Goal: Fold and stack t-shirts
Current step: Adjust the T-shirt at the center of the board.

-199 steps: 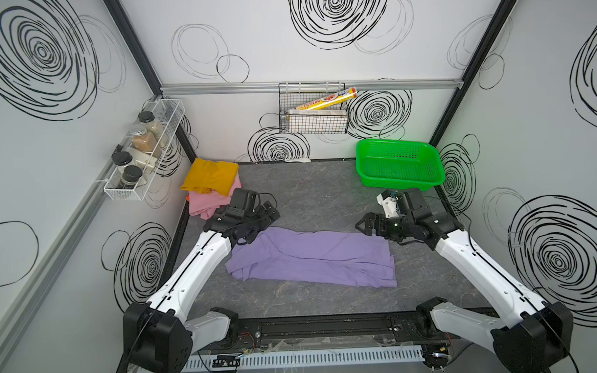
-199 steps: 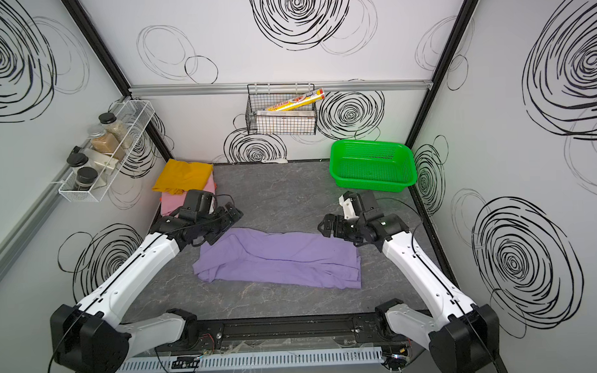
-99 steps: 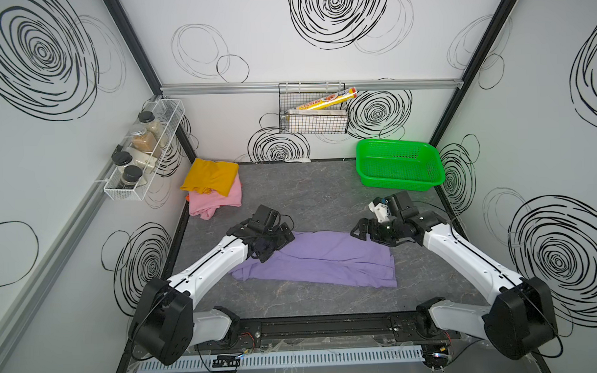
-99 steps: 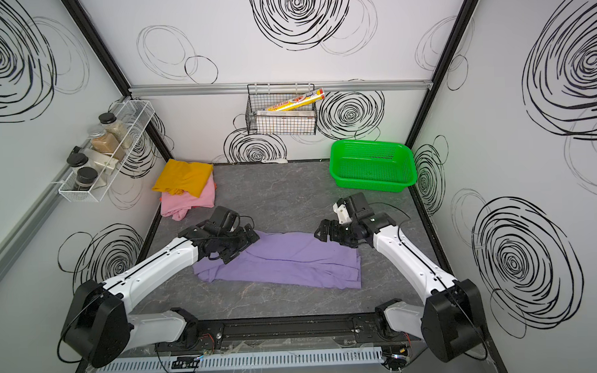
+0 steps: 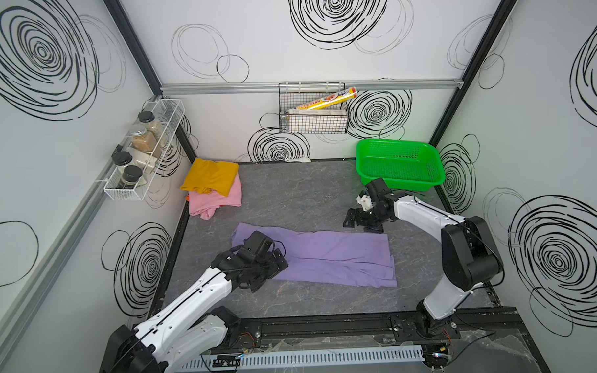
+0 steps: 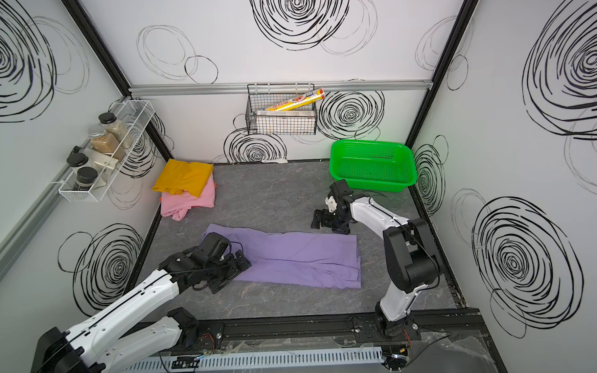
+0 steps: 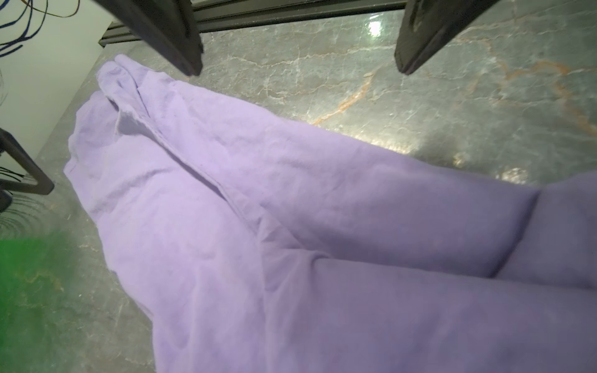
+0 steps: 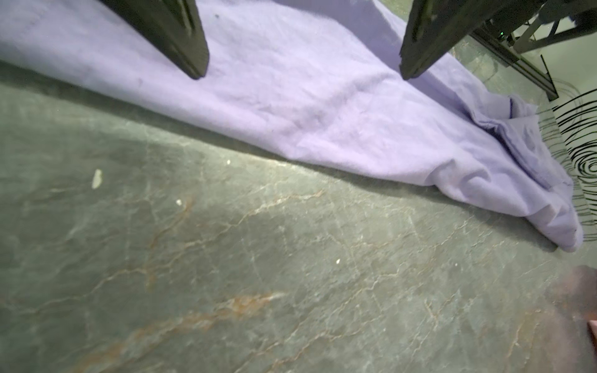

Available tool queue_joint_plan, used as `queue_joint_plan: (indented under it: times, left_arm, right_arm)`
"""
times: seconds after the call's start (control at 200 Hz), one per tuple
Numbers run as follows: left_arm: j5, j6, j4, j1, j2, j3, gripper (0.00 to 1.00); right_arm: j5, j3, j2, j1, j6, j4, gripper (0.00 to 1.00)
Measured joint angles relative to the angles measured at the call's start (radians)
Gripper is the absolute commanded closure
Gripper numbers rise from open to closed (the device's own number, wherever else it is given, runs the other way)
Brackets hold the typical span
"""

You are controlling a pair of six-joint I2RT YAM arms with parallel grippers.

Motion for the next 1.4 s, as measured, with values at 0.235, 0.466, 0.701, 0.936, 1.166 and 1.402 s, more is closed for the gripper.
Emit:
queue_joint_plan:
  times: [0.235, 0.466, 0.701, 0.936, 1.166, 1.402]
  left_arm:
    - [-0.020, -0.043, -0.060, 0.000, -0.039, -0.045, 0.01]
    - [-0.061, -0.060, -0.061, 0.000, 0.017, -0.076, 0.01]
    - [-0.115, -0.063, 0.004, 0.001, 0.135, -0.091, 0.01]
    - [-0.149, -0.049, 0.048, 0.006, 0.259, -0.070, 0.01]
    - [-0.167, -0.016, 0.058, 0.052, 0.354, -0.018, 0.01]
    - [-0.201, 0.046, 0.109, 0.131, 0.453, 0.050, 0.01]
  right_arm:
    - [0.023, 0.003, 0.080, -0.045, -0.031, 0.008, 0.03]
    - [0.031, 0.006, 0.113, -0.064, -0.045, 0.028, 0.03]
    - [0.027, -0.002, 0.107, -0.064, -0.046, 0.028, 0.03]
    - [0.010, -0.061, 0.058, -0.064, -0.048, 0.017, 0.00]
    - [-0.003, -0.151, -0.016, -0.063, -0.048, 0.014, 0.00]
    - [-0.010, -0.219, -0.073, -0.049, -0.047, 0.021, 0.00]
